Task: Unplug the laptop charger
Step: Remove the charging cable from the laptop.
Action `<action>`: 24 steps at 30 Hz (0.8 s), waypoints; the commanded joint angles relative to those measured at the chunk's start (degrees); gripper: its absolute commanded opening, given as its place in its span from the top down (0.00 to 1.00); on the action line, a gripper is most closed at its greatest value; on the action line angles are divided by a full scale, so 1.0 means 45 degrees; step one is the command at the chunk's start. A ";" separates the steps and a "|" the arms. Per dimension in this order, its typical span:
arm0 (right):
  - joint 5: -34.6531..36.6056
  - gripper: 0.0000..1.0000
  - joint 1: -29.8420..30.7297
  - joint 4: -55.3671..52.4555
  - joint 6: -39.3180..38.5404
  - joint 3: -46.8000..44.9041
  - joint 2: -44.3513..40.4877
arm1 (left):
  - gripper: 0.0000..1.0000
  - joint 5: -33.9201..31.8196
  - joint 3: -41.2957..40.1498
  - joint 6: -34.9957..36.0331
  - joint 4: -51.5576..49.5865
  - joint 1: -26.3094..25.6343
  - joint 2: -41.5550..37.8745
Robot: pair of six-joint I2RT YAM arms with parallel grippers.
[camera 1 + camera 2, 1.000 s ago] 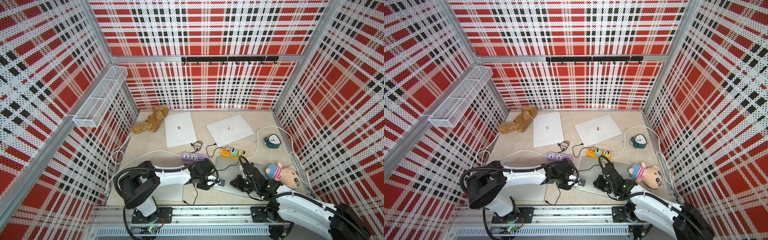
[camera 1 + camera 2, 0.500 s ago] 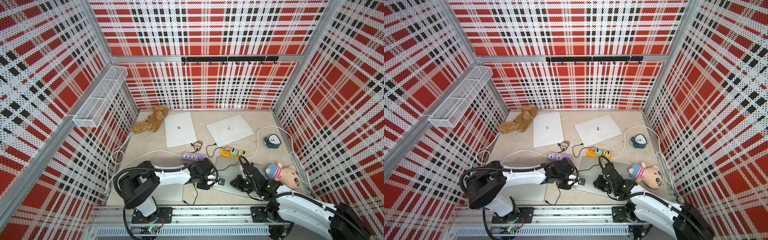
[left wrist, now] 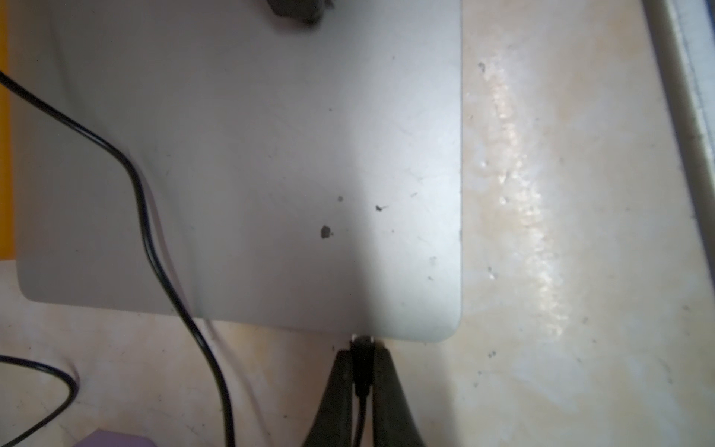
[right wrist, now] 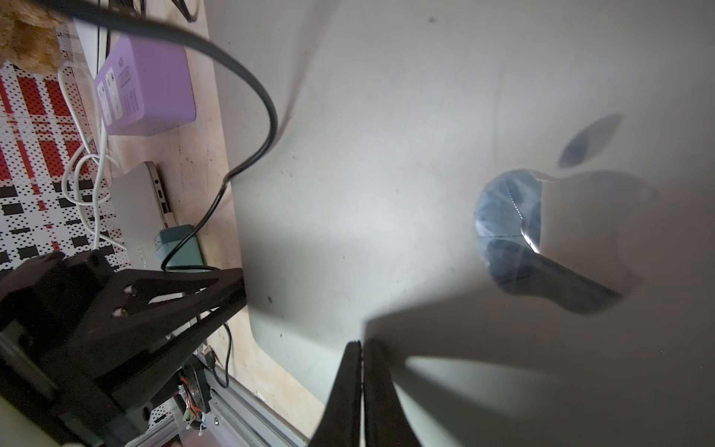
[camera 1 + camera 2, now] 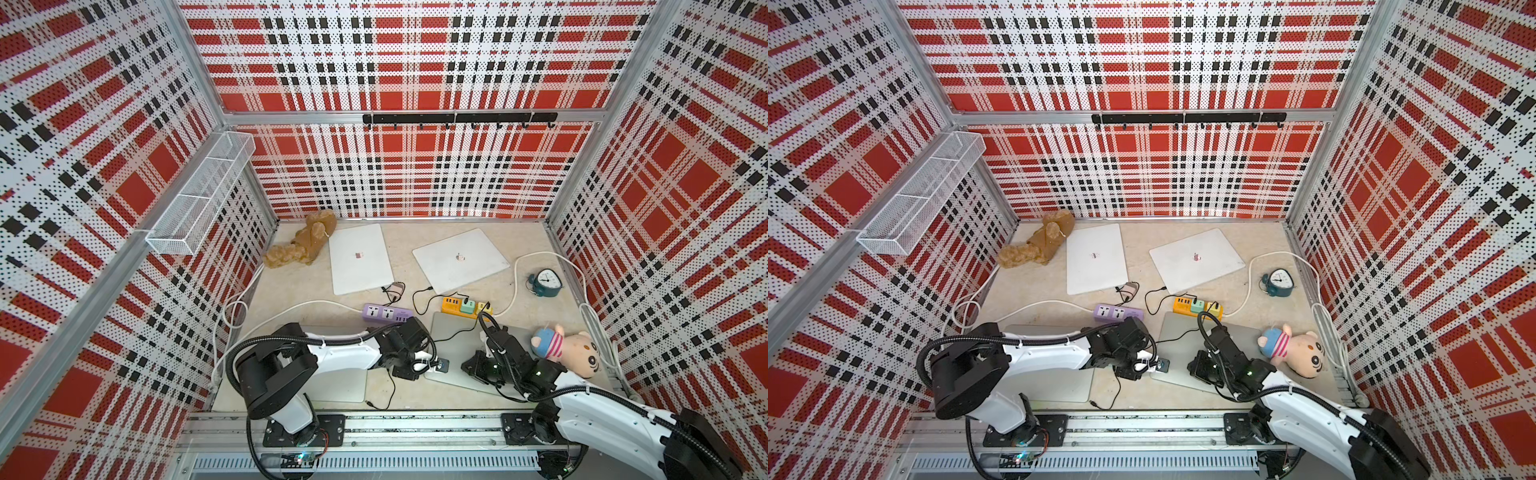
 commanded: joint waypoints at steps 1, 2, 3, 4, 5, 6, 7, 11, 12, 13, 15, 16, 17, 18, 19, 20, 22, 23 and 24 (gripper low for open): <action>0.0542 0.92 0.0072 -0.1215 -0.0036 -0.0171 0.0060 | 0.96 -0.0373 -0.0071 -0.0114 -0.0474 0.0277 -0.0216; 0.0561 0.92 0.0081 -0.1259 -0.0041 -0.0122 0.0067 | 0.96 -0.0392 -0.0051 -0.0106 -0.0474 0.0265 -0.0263; 0.0590 0.92 0.0072 -0.1300 -0.0060 -0.0091 0.0044 | 0.96 -0.0402 -0.0034 -0.0098 -0.0471 0.0269 -0.0314; 0.0617 0.92 0.0072 -0.1367 -0.0096 -0.0053 0.0050 | 0.97 -0.0392 -0.0025 -0.0088 -0.0474 0.0264 -0.0400; 0.0649 0.92 0.0077 -0.1446 -0.0111 -0.0018 0.0042 | 0.96 -0.0383 -0.0051 -0.0079 -0.0457 0.0277 -0.0498; 0.0659 0.92 0.0072 -0.1488 -0.0104 0.0017 0.0049 | 0.97 -0.0347 -0.0071 -0.0051 -0.0436 0.0296 -0.0638; 0.0678 0.92 0.0072 -0.1517 -0.0101 0.0020 0.0032 | 0.97 -0.0330 -0.0120 0.0006 -0.0412 0.0337 -0.0745; 0.0698 0.92 0.0073 -0.1508 -0.0122 0.0034 -0.0020 | 0.97 -0.0604 -0.0344 0.0129 -0.0377 0.0351 -0.0955; 0.0716 0.92 0.0082 -0.1536 -0.0143 0.0043 -0.0019 | 0.97 -0.0735 -0.0385 0.0125 -0.0348 0.0343 -0.0987; 0.0717 0.92 0.0072 -0.1567 -0.0158 0.0074 -0.0035 | 0.97 -0.0798 -0.0395 0.0054 -0.0278 0.0349 -0.1042; 0.0717 0.92 0.0072 -0.1611 -0.0177 0.0104 -0.0074 | 0.96 -0.0743 -0.0415 0.0003 -0.0149 0.0350 -0.1243; 0.0754 0.92 0.0072 -0.1667 -0.0188 0.0153 -0.0099 | 0.95 -0.0608 -0.0415 -0.0051 -0.0085 0.0341 -0.1386; 0.0775 0.92 0.0079 -0.1712 -0.0178 0.0186 -0.0137 | 0.94 -0.0472 -0.0415 -0.0088 -0.0019 0.0350 -0.1509; 0.0828 0.92 0.0072 -0.1796 -0.0191 0.0238 -0.0178 | 0.94 -0.0309 -0.0415 -0.0154 0.0063 0.0344 -0.1643; 0.0904 0.92 0.0075 -0.1882 -0.0189 0.0292 -0.0249 | 0.93 -0.0151 -0.0425 -0.0234 0.0139 0.0331 -0.1751; 0.0963 0.92 0.0072 -0.1977 -0.0207 0.0377 -0.0284 | 0.91 -0.0022 -0.0416 -0.0304 0.0215 0.0329 -0.1831; 0.1113 0.92 0.0081 -0.2165 -0.0235 0.0510 -0.0377 | 0.84 0.0147 -0.0386 -0.0490 0.0372 0.0320 -0.1953; 0.1190 0.92 0.0072 -0.2249 -0.0255 0.0594 -0.0409 | 0.82 0.0188 -0.0386 -0.0544 0.0419 0.0318 -0.2006; 0.1285 0.92 0.0072 -0.2394 -0.0274 0.0700 -0.0433 | 0.78 0.0212 -0.0376 -0.0611 0.0461 0.0301 -0.2050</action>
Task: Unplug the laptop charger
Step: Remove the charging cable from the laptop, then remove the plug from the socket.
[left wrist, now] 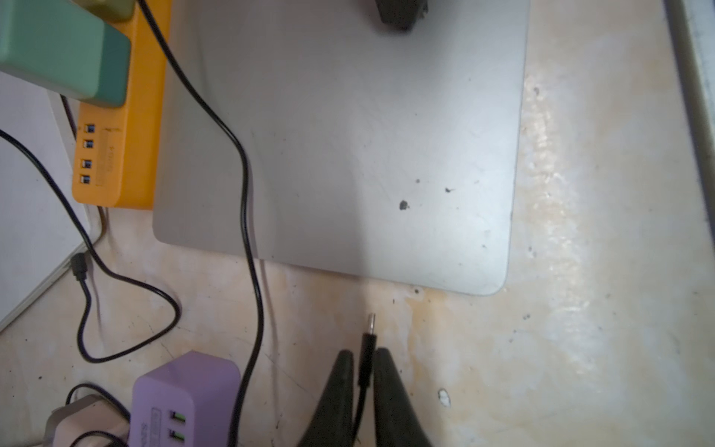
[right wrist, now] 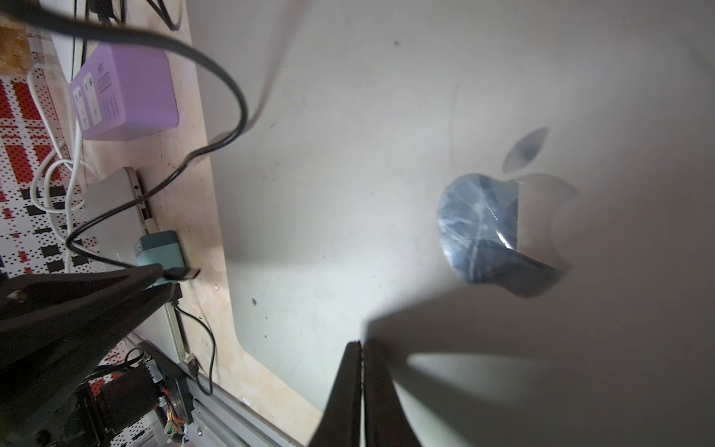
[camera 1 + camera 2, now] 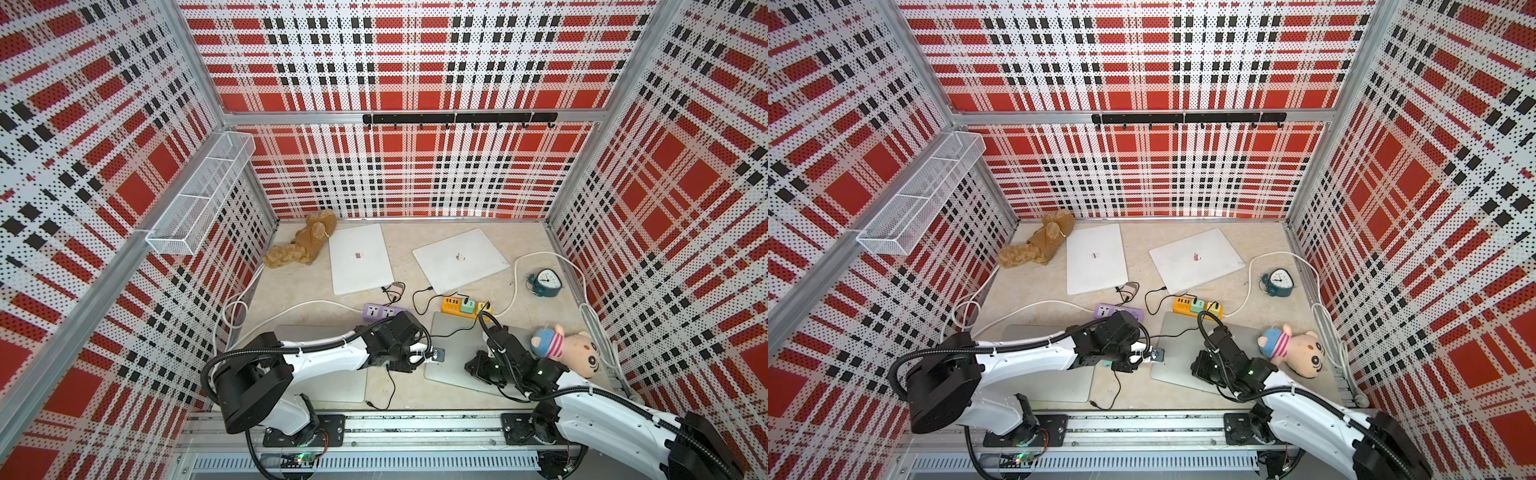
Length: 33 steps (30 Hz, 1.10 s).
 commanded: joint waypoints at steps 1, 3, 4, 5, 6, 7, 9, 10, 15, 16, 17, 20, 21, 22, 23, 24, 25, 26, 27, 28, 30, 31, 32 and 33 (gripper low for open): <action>0.0743 0.92 0.0067 -0.1246 -0.0104 0.0387 -0.0120 | 0.74 0.0480 -0.0054 -0.0284 0.0383 -0.0021 -0.0343; 0.0972 0.92 0.0067 -0.1627 -0.0208 0.0679 -0.0093 | 0.65 0.0525 -0.0036 -0.0387 0.0387 -0.0010 -0.0437; 0.1081 0.92 0.0067 -0.1821 -0.0255 0.0813 -0.0088 | 0.62 0.0537 -0.0012 -0.0410 0.0387 -0.0007 -0.0503; 0.1261 0.92 0.0067 -0.2059 -0.0309 0.0979 -0.0091 | 0.61 0.0555 -0.0014 -0.0444 0.0386 0.0006 -0.0600; 0.1481 0.92 0.0067 -0.2330 -0.0339 0.1156 -0.0138 | 0.60 0.0557 0.0006 -0.0552 0.0404 0.0001 -0.0705; 0.1715 0.92 0.0081 -0.2602 -0.0347 0.1342 -0.0166 | 0.60 0.0572 0.0026 -0.0703 0.0463 0.0026 -0.0841; 0.2327 0.91 0.0077 -0.3169 -0.0412 0.1873 -0.0320 | 0.59 0.0880 0.0114 -0.1471 0.0796 0.0204 -0.1158; 0.2630 0.91 0.0068 -0.3450 -0.0455 0.2110 -0.0378 | 0.59 0.1102 0.0161 -0.1903 0.1032 0.0338 -0.1297; 0.4592 0.89 0.0067 -0.5119 -0.0719 0.3648 -0.0180 | 0.58 0.1530 0.0810 -0.4998 0.2296 0.0869 -0.1473; 0.5004 0.88 0.0070 -0.5415 -0.0757 0.3900 -0.0065 | 0.58 0.1399 0.0987 -0.5623 0.2489 0.0890 -0.1355; 0.5432 0.87 0.0067 -0.5757 -0.0755 0.4207 0.0095 | 0.59 0.1168 0.1224 -0.6362 0.2658 0.0907 -0.1118; 0.6329 0.81 0.0031 -0.6317 -0.0826 0.4879 0.0481 | 0.64 0.0684 0.2212 -0.8617 0.2453 0.1068 -0.0124; 0.6554 0.79 -0.0027 -0.6467 -0.0914 0.5102 0.0645 | 0.67 0.0416 0.2592 -0.9564 0.2301 0.1163 0.0343; 0.6693 0.77 -0.0101 -0.6560 -0.1021 0.5272 0.0814 | 0.70 0.0374 0.2965 -1.0192 0.2131 0.1284 0.0763; 0.6785 0.76 -0.0238 -0.6662 -0.1172 0.5471 0.1010 | 0.75 0.0597 0.3287 -1.1003 0.1956 0.1453 0.1225; 0.6780 0.75 -0.0434 -0.6690 -0.1391 0.5616 0.1215 | 0.80 0.0833 0.3596 -1.1713 0.1831 0.1592 0.1685; 0.6660 0.74 -0.0673 -0.6641 -0.1617 0.5695 0.1328 | 0.83 0.0964 0.3884 -1.2247 0.1683 0.1699 0.2043; 0.6435 0.74 -0.0968 -0.6482 -0.1902 0.5743 0.1435 | 0.88 0.1102 0.4169 -1.2886 0.1574 0.1790 0.2421; 0.6216 0.74 -0.1234 -0.6249 -0.2135 0.5721 0.1465 | 0.92 0.1243 0.4398 -1.3299 0.1534 0.1840 0.2718; 0.5965 0.73 -0.1514 -0.5995 -0.2365 0.5663 0.1510 | 0.94 0.1374 0.4611 -1.3685 0.1523 0.1846 0.3015; 0.5648 0.73 -0.1904 -0.5528 -0.2734 0.5626 0.1629 | 1.00 0.1467 0.4916 -1.4345 0.1637 0.1861 0.3442; 0.5571 0.72 -0.2007 -0.5332 -0.2910 0.5649 0.1739 | 1.00 0.1455 0.5038 -1.4737 0.1744 0.1882 0.3634; 0.5572 0.71 -0.2042 -0.5182 -0.3051 0.5691 0.1875 | 1.00 0.1471 0.5125 -1.4870 0.1925 0.1919 0.3800; 0.5581 0.70 -0.2061 -0.5030 -0.3159 0.5702 0.2017 | 1.00 0.1477 0.5162 -1.5427 0.2117 0.1953 0.3943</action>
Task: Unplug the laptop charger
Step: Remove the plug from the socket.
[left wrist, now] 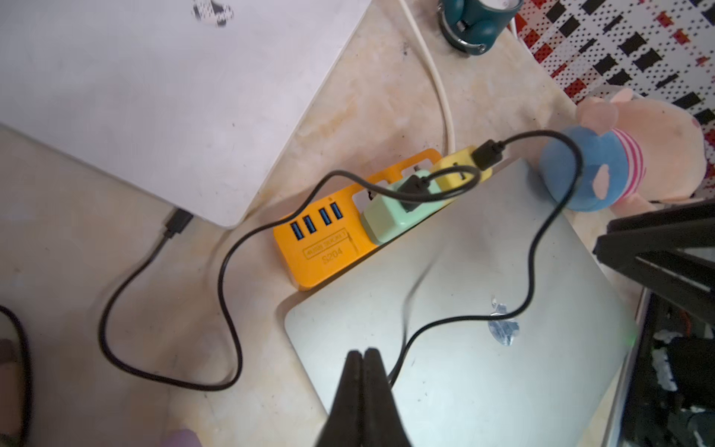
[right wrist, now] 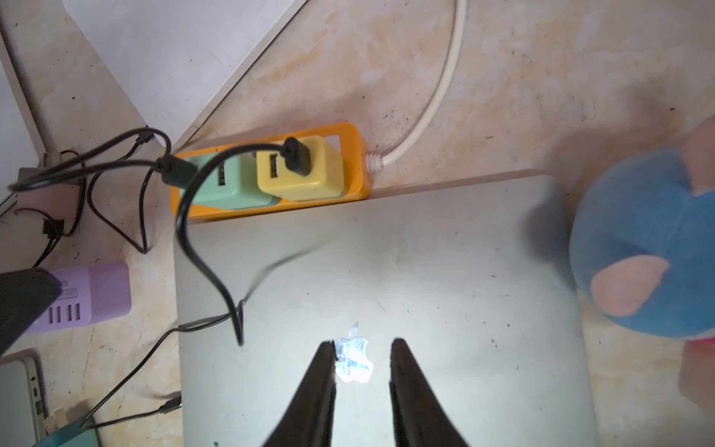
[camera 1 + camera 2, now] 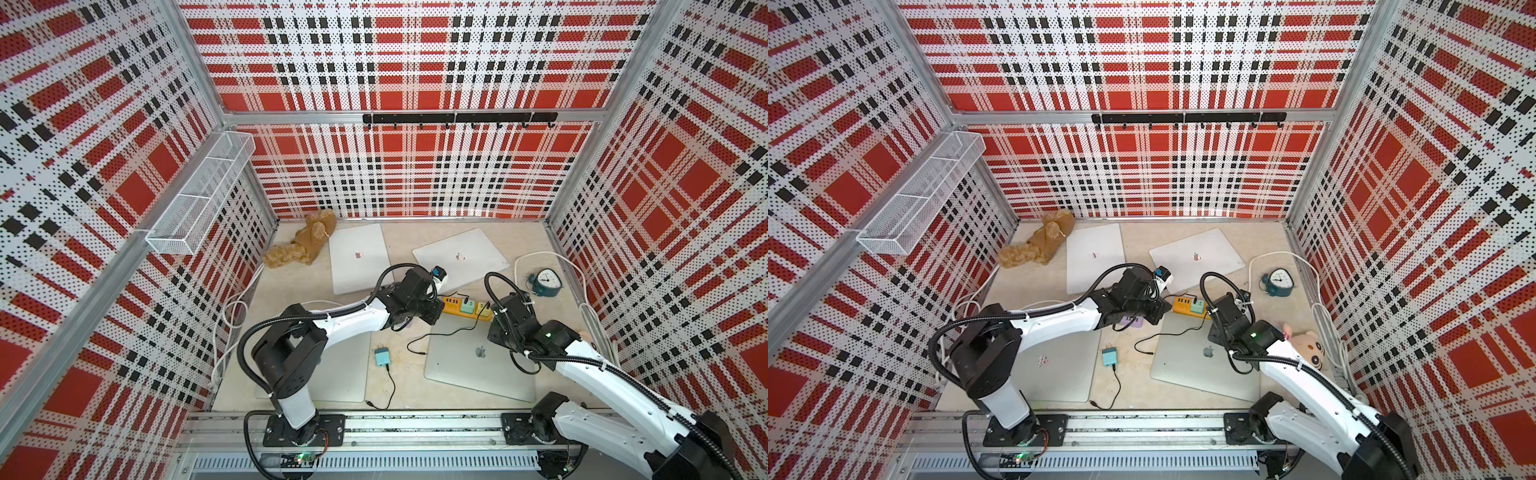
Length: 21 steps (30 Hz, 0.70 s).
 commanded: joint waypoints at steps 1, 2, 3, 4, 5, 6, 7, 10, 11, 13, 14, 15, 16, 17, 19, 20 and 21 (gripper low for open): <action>-0.0105 0.69 -0.0171 0.0645 -0.0837 0.0172 0.0433 | 1.00 0.0410 0.0499 -0.2157 0.0482 0.0100 0.0406; -0.0089 0.68 -0.0225 0.0748 -0.0947 0.0176 0.0626 | 1.00 0.0468 0.0538 -0.2532 0.0675 0.0194 0.0601; -0.0078 0.68 -0.0259 0.0835 -0.1038 0.0198 0.0756 | 1.00 0.0663 0.0561 -0.2791 0.0856 0.0290 0.0753; -0.0097 0.67 -0.0312 0.0909 -0.1114 0.0198 0.0874 | 1.00 0.0881 0.0541 -0.3106 0.1085 0.0407 0.0933; -0.0082 0.67 -0.0352 0.1031 -0.1185 0.0163 0.0954 | 1.00 0.1018 0.0529 -0.3336 0.1266 0.0514 0.1066; -0.0135 0.66 -0.0421 0.1221 -0.1239 0.0072 0.0968 | 1.00 0.1137 0.0475 -0.3531 0.1395 0.0604 0.1175; -0.0302 0.65 -0.0593 0.1501 -0.1411 -0.0035 0.0949 | 1.00 0.1430 0.0446 -0.3669 0.1699 0.0737 0.1311; -0.0341 0.62 -0.0935 0.1626 -0.1875 0.0049 0.0971 | 1.00 0.1698 0.0669 -0.3751 0.1955 0.0969 0.1822; -0.0299 0.62 -0.0969 0.1674 -0.1960 0.0045 0.0948 | 1.00 0.2066 0.0843 -0.3759 0.2040 0.1037 0.2055; -0.0437 0.60 -0.1034 0.1880 -0.2129 -0.0021 0.0926 | 1.00 0.2426 0.1118 -0.3882 0.2352 0.1104 0.2371; -0.0492 0.60 -0.1068 0.1902 -0.2187 -0.0019 0.0960 | 1.00 0.2472 0.1249 -0.3877 0.2399 0.1109 0.2496; -0.0486 0.59 -0.1084 0.1912 -0.2265 0.0015 0.0997 | 1.00 0.2586 0.1491 -0.3849 0.2412 0.1094 0.2688; -0.0494 0.59 -0.1095 0.1912 -0.2305 0.0015 0.1060 | 1.00 0.2721 0.1745 -0.3814 0.2422 0.1109 0.2891; -0.0494 0.58 -0.1096 0.1916 -0.2345 0.0030 0.1103 | 1.00 0.2779 0.1923 -0.3775 0.2343 0.1109 0.3058; -0.0525 0.57 -0.1104 0.1940 -0.2274 0.0001 0.1119 | 1.00 0.2705 0.2314 -0.3738 0.2088 0.1146 0.3378; -0.0579 0.57 -0.1105 0.2023 -0.2277 -0.0019 0.1126 | 1.00 0.2683 0.2462 -0.3700 0.1977 0.1166 0.3492; -0.0603 0.57 -0.1103 0.2085 -0.2282 -0.0041 0.1106 | 1.00 0.2672 0.2549 -0.3662 0.1882 0.1202 0.3608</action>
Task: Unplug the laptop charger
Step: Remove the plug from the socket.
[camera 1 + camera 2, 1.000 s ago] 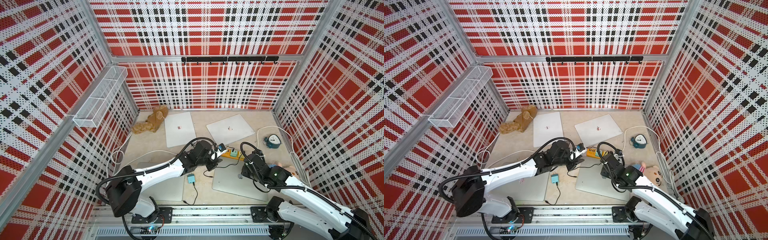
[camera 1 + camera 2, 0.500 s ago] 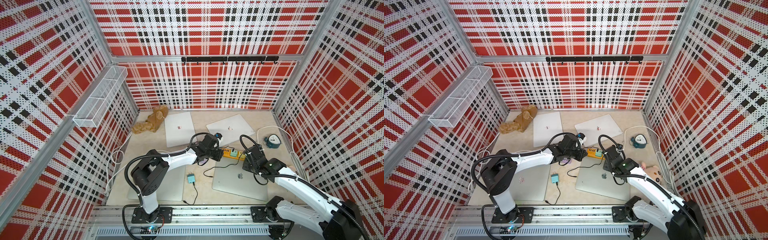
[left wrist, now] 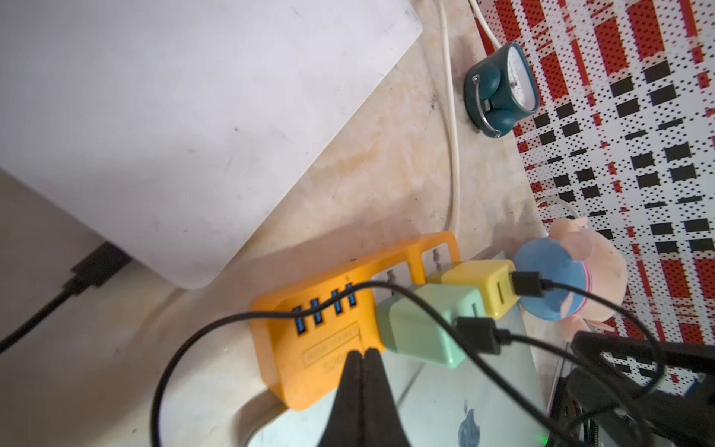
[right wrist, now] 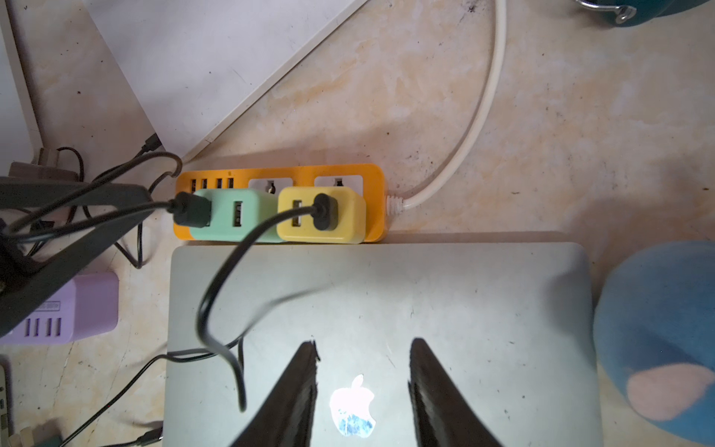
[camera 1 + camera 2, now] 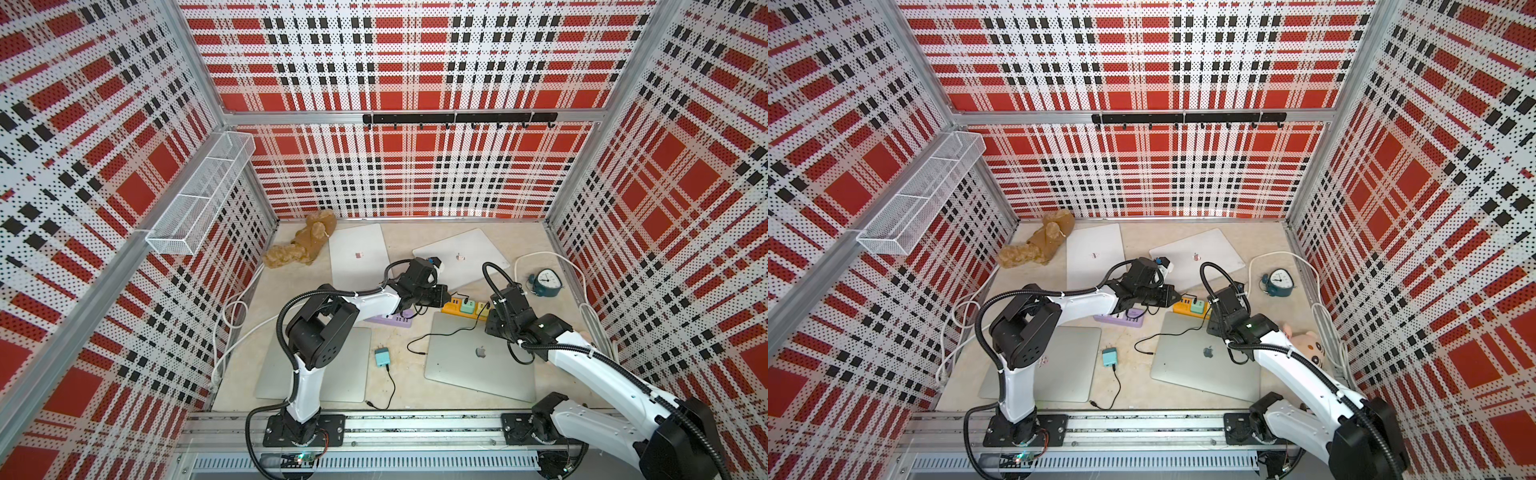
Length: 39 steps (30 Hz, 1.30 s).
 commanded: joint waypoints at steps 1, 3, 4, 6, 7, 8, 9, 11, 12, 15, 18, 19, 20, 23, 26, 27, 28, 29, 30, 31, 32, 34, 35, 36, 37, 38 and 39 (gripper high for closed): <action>-0.0020 0.56 -0.0124 0.0382 -0.0161 -0.0024 0.0045 | 1.00 0.0341 0.0473 0.0109 -0.0074 0.0101 0.0457; 0.0034 0.56 -0.0127 0.0398 -0.0223 0.0019 0.0141 | 1.00 0.0298 0.0610 0.0219 -0.0405 0.0189 0.0578; 0.0039 0.55 -0.0131 0.0398 -0.0277 0.0047 0.0188 | 1.00 0.0317 0.0579 0.0276 -0.0459 0.0220 0.0600; 0.0039 0.55 -0.0146 0.0392 -0.0372 0.0109 0.0322 | 1.00 0.0302 0.0462 0.0315 -0.0459 0.0290 0.0596; 0.0018 0.55 -0.0149 0.0393 -0.0386 0.0146 0.0389 | 1.00 0.0336 0.0422 0.0325 -0.0450 0.0318 0.0642; 0.0020 0.55 -0.0158 0.0375 -0.0421 0.0166 0.0432 | 1.00 0.0436 0.0454 0.0368 -0.0449 0.0338 0.0696; 0.0020 0.55 -0.0160 0.0344 -0.0422 0.0183 0.0445 | 1.00 0.0526 0.0478 0.0380 -0.0466 0.0370 0.0791; -0.0009 0.54 -0.0147 0.0347 -0.0399 0.0169 0.0447 | 1.00 0.0576 0.0535 0.0383 -0.0491 0.0412 0.0950; -0.0006 0.54 -0.0149 0.0366 -0.0367 0.0133 0.0426 | 1.00 0.0586 0.0571 0.0419 -0.0492 0.0417 0.1029; -0.0021 0.54 -0.0156 0.0466 -0.0330 -0.0043 0.0368 | 1.00 0.0691 0.0691 0.0439 -0.0535 0.0446 0.1259; -0.0059 0.54 -0.0157 0.0577 -0.0307 -0.0161 0.0397 | 1.00 0.0672 0.0772 0.0490 -0.0567 0.0475 0.1418; -0.0073 0.53 -0.0155 0.0603 -0.0331 -0.0165 0.0416 | 1.00 0.0664 0.0801 0.0491 -0.0584 0.0504 0.1475; -0.0106 0.53 -0.0150 0.0652 -0.0358 -0.0181 0.0457 | 1.00 0.0688 0.0830 0.0497 -0.0589 0.0542 0.1528; -0.0041 0.53 -0.0153 0.0705 -0.0406 -0.0155 0.0597 | 1.00 0.0768 0.0942 0.0511 -0.0634 0.0591 0.1728; 0.0079 0.52 -0.0158 0.0755 -0.0383 -0.0145 0.0703 | 1.00 0.0771 0.1150 0.0558 -0.0898 0.0583 0.1887; 0.0105 0.52 -0.0149 0.0847 -0.0373 -0.0162 0.0721 | 1.00 0.0771 0.1214 0.0575 -0.1002 0.0576 0.1934; 0.0132 0.52 -0.0166 0.0927 -0.0365 -0.0183 0.0714 | 1.00 0.0738 0.1250 0.0629 -0.1090 0.0573 0.1964; 0.0178 0.52 -0.0142 0.1032 -0.0346 -0.0213 0.0699 | 1.00 0.0676 0.1279 0.0642 -0.1184 0.0573 0.1987; 0.0214 0.51 -0.0158 0.1096 -0.0345 -0.0205 0.0689 | 1.00 0.0609 0.1309 0.0682 -0.1314 0.0573 0.2015; 0.0261 0.50 -0.0159 0.1138 -0.0345 -0.0190 0.0677 | 1.00 0.0498 0.1352 0.0757 -0.1453 0.0573 0.2013; 0.0344 0.50 -0.0156 0.1160 -0.0340 -0.0167 0.0706 | 1.00 0.0338 0.1376 0.0830 -0.1704 0.0573 0.2018; 0.0406 0.49 -0.0155 0.1157 -0.0379 -0.0090 0.0711 | 1.00 0.0063 0.1330 0.0994 -0.1902 0.0571 0.1931; 0.0429 0.48 -0.0155 0.1165 -0.0382 -0.0085 0.0699 | 1.00 0.0012 0.1266 0.0991 -0.1894 0.0592 0.1908; 0.0419 0.48 -0.0146 0.1207 -0.0425 -0.0086 0.0684 | 1.00 0.0009 0.1227 0.0997 -0.1894 0.0590 0.1891; 0.0382 0.47 -0.0161 0.1282 -0.0460 -0.0087 0.0691 | 1.00 0.0043 0.1202 0.1004 -0.1894 0.0587 0.1909; 0.0370 0.47 -0.0167 0.1335 -0.0487 -0.0106 0.0684 | 1.00 0.0067 0.1211 0.1005 -0.1927 0.0598 0.1950; 0.0354 0.47 -0.0155 0.1372 -0.0465 -0.0107 0.0690 | 1.00 0.0083 0.1221 0.0995 -0.1953 0.0594 0.1978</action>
